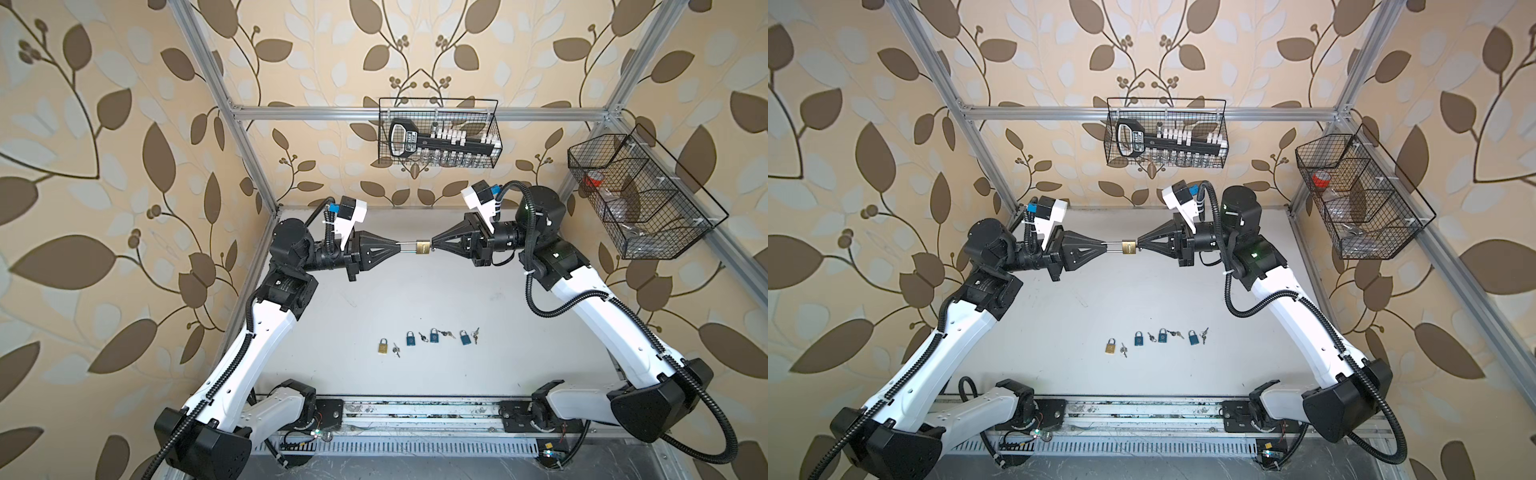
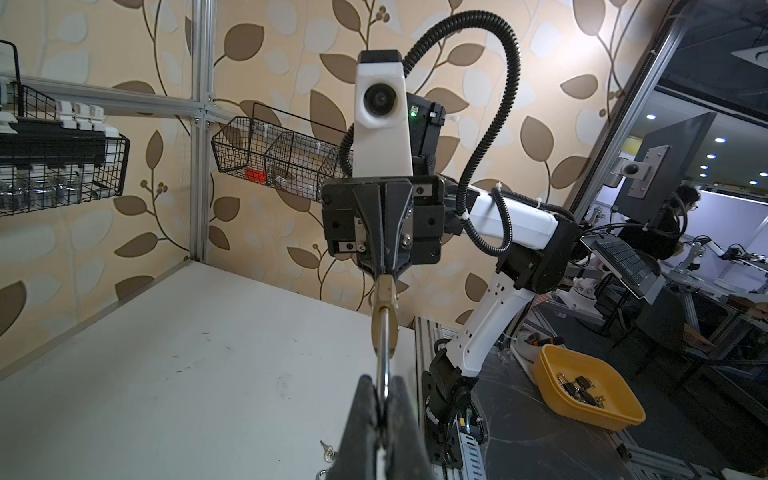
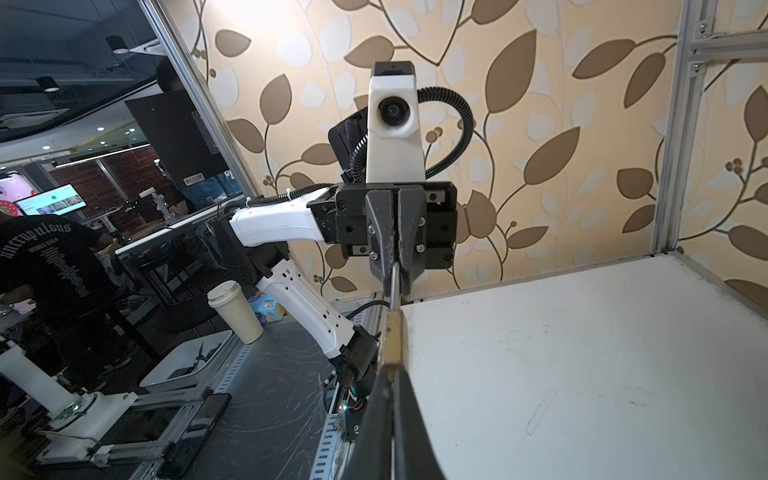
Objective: Lock with the key
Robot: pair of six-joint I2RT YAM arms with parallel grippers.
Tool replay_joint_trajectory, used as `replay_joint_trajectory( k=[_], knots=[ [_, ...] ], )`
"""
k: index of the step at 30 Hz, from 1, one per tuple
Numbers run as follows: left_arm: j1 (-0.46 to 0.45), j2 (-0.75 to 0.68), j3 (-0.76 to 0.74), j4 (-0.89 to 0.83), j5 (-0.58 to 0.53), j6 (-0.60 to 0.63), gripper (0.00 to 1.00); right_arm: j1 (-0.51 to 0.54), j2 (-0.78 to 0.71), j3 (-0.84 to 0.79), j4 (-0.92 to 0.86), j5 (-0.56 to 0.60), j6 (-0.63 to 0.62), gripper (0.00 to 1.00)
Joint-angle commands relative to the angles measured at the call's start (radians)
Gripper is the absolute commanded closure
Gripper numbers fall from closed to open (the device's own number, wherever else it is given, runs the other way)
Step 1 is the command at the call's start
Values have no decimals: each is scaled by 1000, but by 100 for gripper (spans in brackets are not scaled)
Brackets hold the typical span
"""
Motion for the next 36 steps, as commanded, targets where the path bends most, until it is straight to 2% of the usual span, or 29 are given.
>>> replay_joint_trajectory(
  k=[1, 8, 10, 13, 16, 18, 21, 25, 27, 32, 34, 36],
  knots=[
    [-7, -22, 53, -26, 12, 59, 100, 3, -10, 18, -7, 2, -35, 100],
    [32, -35, 97, -143, 29, 131, 100, -111, -106, -94, 30, 29, -44, 100],
    [49, -35, 115, -211, 46, 171, 100, -142, -147, -137, 41, 70, -41, 100],
    [52, -25, 180, -487, 24, 364, 100, -153, -194, -184, -7, 224, -68, 100],
    [46, -3, 243, -789, -66, 596, 100, -153, -210, -207, -119, 414, -103, 100],
    [42, 12, 268, -967, -139, 711, 100, -152, -223, -240, -155, 510, -107, 100],
    [10, 50, 292, -1139, -249, 811, 100, -154, -259, -305, -167, 663, -84, 100],
    [-99, 119, 273, -1145, -360, 799, 100, -183, -293, -380, -202, 970, 43, 100],
    [-155, 176, 271, -1100, -407, 766, 100, -241, -265, -395, -240, 996, 113, 100],
    [-254, 370, 343, -1023, -393, 742, 100, -427, -237, -489, -264, 881, 293, 100],
    [-282, 462, 377, -1015, -382, 743, 100, -457, -265, -529, -265, 919, 331, 100],
    [-328, 542, 426, -1030, -376, 764, 100, -482, -313, -561, -283, 1006, 373, 100]
  ],
)
